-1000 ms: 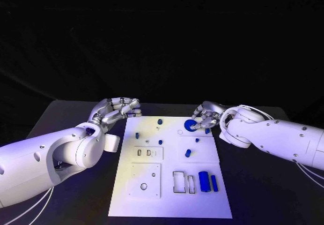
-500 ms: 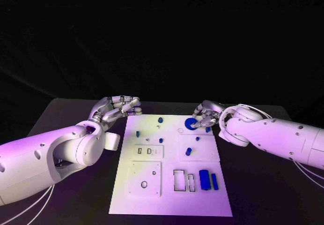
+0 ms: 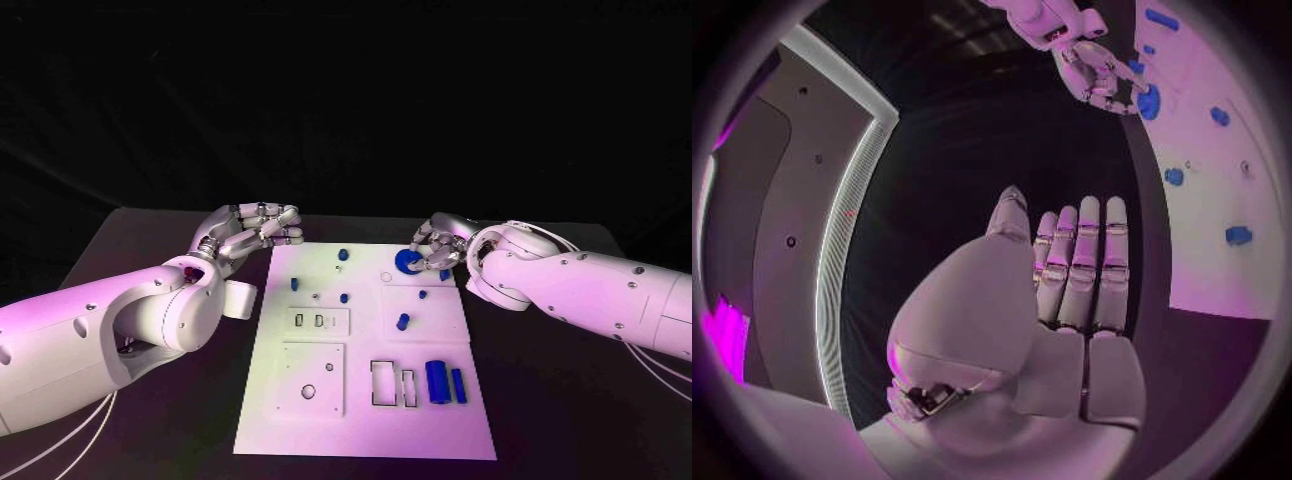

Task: Assemble the parts on the task board

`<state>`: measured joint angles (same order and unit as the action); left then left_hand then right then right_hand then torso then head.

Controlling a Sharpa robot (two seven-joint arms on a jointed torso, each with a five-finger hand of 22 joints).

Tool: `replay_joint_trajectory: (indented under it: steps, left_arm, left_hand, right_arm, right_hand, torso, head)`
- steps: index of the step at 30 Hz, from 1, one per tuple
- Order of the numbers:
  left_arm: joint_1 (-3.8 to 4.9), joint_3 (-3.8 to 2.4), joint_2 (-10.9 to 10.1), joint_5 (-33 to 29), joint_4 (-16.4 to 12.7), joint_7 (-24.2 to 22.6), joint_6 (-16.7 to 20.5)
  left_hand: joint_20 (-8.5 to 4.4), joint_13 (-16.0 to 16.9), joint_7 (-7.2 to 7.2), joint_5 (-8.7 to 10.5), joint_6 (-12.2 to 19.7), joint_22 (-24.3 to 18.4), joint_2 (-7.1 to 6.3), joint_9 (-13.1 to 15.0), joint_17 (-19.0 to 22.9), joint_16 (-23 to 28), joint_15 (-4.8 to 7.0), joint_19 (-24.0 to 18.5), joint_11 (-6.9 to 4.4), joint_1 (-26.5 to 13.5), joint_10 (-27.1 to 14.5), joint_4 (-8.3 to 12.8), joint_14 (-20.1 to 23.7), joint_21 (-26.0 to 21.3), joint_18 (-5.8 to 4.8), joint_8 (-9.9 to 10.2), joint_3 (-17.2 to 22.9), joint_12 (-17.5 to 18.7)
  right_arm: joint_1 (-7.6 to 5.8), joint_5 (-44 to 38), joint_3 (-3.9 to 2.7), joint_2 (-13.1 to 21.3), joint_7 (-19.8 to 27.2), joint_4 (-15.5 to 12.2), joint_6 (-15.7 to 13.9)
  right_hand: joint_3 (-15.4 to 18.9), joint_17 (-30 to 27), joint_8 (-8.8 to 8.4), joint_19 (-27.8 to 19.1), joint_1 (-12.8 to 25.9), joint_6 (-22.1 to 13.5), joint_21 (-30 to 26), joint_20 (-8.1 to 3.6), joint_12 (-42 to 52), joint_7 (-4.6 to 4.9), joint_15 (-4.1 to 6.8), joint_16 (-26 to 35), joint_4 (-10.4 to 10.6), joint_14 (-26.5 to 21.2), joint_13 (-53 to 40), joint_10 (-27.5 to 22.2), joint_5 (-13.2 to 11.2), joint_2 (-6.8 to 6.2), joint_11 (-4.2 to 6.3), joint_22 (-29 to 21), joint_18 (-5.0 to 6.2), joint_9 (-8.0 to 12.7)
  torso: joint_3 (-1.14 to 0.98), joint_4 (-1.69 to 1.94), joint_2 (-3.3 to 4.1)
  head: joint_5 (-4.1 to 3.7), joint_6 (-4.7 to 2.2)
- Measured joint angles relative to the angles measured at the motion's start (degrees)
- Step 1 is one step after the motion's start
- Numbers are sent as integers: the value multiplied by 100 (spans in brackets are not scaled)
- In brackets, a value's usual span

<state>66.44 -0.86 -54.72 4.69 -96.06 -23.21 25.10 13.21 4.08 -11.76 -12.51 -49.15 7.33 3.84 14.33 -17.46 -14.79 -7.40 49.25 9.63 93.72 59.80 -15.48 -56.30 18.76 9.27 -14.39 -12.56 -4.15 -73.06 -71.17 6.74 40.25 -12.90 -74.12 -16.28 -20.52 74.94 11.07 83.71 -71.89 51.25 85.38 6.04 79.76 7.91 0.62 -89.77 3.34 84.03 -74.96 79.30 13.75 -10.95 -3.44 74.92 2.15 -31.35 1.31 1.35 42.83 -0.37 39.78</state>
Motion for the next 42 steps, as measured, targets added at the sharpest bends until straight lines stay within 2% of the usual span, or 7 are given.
replay_joint_trajectory:
  steps: [8, 14, 21, 24, 29, 35, 42]
  left_arm:
    - [0, 0, -4, 0, -1, 13, -8]
    - [0, 0, -7, -1, -1, 19, -11]
    - [0, 0, -5, -1, 9, 23, -14]
    - [0, 0, -3, -1, 18, 24, -16]
    - [0, 0, 4, -1, 36, 26, -17]
    - [0, 0, 17, -1, 41, 27, -19]
    - [0, 0, 34, -2, 41, 27, -20]
  left_hand:
    - [0, 0, 0, 0, 0, 0, 0, -1, 0, 0, 0, 0, 0, 0, 0, 0, 0, 0, 0, 0, 0, 0]
    - [0, 0, 0, 0, 0, -1, 0, 1, -1, 0, -12, 0, 0, 0, 0, -1, 12, 0, 0, 0, -1, 13]
    - [0, 0, 0, 0, 0, -8, 0, 8, -6, 0, -30, 0, 0, 0, 0, -16, 30, 0, 0, 0, -16, 22]
    - [0, 0, 0, 0, 0, -7, 0, 8, -6, 0, -30, 0, 0, 0, 0, -16, 30, 0, 0, 0, -16, 22]
    - [0, 0, 0, 0, 0, -7, 0, 8, -6, 0, -30, 0, 0, 0, 0, -16, 30, 0, 0, 0, -16, 21]
    - [0, 0, 0, 0, 0, -7, 0, 7, -6, 0, -30, 0, 0, 0, 0, -16, 30, 0, 0, 0, -16, 21]
    - [0, 0, 0, 0, 0, -6, 0, 7, -5, 0, -30, 0, 0, 0, 0, -16, 30, 0, 0, 0, -16, 21]
  right_arm:
    - [13, -190, 0, -3, -28, -61, -28]
    - [44, -544, 14, 22, -124, -207, -255]
    - [36, -1074, 10, 99, -251, -542, -723]
    - [8, -1256, 5, 131, -303, -743, -885]
    - [-40, -1481, -2, 120, -376, -1064, -1043]
    - [-63, -1721, -3, -156, -454, -1205, -1144]
    - [-43, -1904, 36, -614, -498, -1014, -1149]
  right_hand:
    - [-175, -1, -1, 0, 0, 56, 40, 0, 89, -13, 0, 0, 9, 0, 1, 64, 0, 0, 16, 0, 1, 25]
    - [-618, -1, 15, 22, 70, 241, 132, -22, 273, -55, 0, 0, 13, 0, 1, 281, 59, -71, 70, -1, 1, 54]
    - [-836, -1, 20, 23, 144, 327, 193, -23, 333, -81, 0, 0, -8, 0, 2, 351, 214, -147, 98, -1, 1, 54]
    - [-876, -2, 16, 41, 174, 337, 215, -42, 355, -91, 0, 0, -10, 0, 2, 366, 246, -178, 83, 3, -91, 49]
    - [-907, -2, 15, 41, 167, 356, 249, -42, 355, -100, 0, 0, -10, 0, 2, 392, 280, -185, 99, 3, -91, 32]
    - [-907, -2, 40, 41, 168, 372, 249, -42, 376, -86, 0, 0, -10, 0, 3, 392, 280, -185, 99, 3, -91, 32]
    - [-917, -2, 43, 41, 190, 382, 249, -41, 376, -96, 0, 0, 1, 0, 3, 391, 280, -207, 99, 2, -91, 32]
  torso:
    - [-2, -1, 0]
    - [-3, -1, 0]
    - [-3, -2, -3]
    - [-2, -1, -4]
    - [-1, -1, -4]
    - [1, 1, -4]
    - [4, 16, 7]
  head:
    - [4, 14]
    - [3, 18]
    - [9, 2]
    - [9, -2]
    - [13, 4]
    - [11, -1]
    - [37, -11]
